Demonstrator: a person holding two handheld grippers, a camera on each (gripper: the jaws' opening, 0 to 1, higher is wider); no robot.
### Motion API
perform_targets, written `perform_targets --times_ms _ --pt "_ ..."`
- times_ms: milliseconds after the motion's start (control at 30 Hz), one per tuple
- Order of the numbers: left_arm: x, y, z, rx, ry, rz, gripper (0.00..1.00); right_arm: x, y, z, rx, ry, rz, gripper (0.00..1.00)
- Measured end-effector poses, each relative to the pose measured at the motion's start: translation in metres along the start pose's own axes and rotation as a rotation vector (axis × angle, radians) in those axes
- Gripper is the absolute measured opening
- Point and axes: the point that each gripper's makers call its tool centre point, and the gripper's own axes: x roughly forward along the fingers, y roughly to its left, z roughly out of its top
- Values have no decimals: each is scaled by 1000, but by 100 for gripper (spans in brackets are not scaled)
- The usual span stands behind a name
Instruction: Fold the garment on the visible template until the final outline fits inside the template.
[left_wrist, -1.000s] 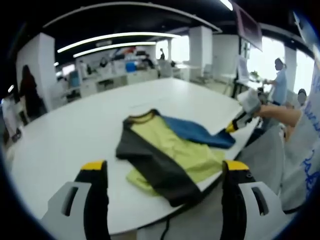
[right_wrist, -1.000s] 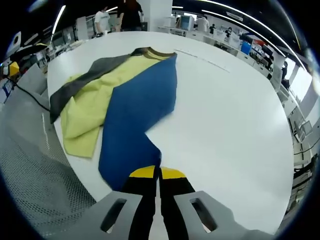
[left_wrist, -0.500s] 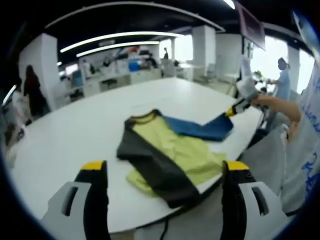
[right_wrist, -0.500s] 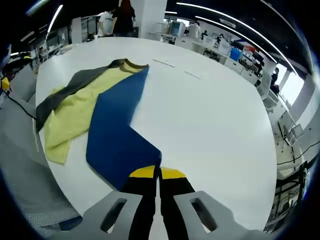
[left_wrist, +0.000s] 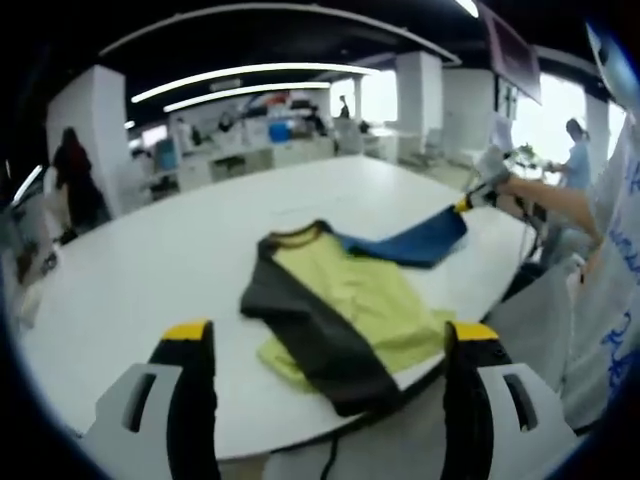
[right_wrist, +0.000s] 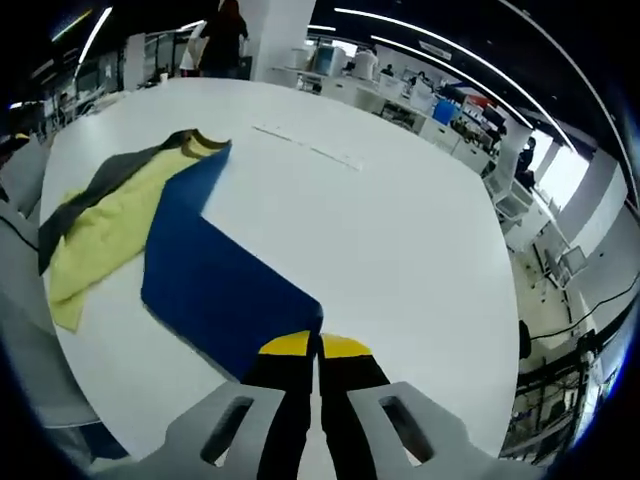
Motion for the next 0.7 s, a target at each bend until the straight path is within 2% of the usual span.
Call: perform_targets --times_ms 100,167,367,500,567,633,700 --pt "0 2 0 -3 6 15 91 11 -35 -1 4 9 -31 2" --pt "1 3 0 -2 12 21 91 3 -35 -8 -16 19 -59 1" --pt "3 2 1 0 27 33 90 19 -76 -1 -15 24 -88 1" --pt "4 1 1 -3 38 40 90 22 -86 1 -31 39 -106 1" --pt "4 1 0 -6 46 49 90 27 -101 5 -37 47 -116 1" --pt "4 1 0 -9 49 55 90 26 -102 3 -40 51 -125 1" --pt "4 1 -1 -12 55 62 90 31 -113 6 -42 52 -130 1"
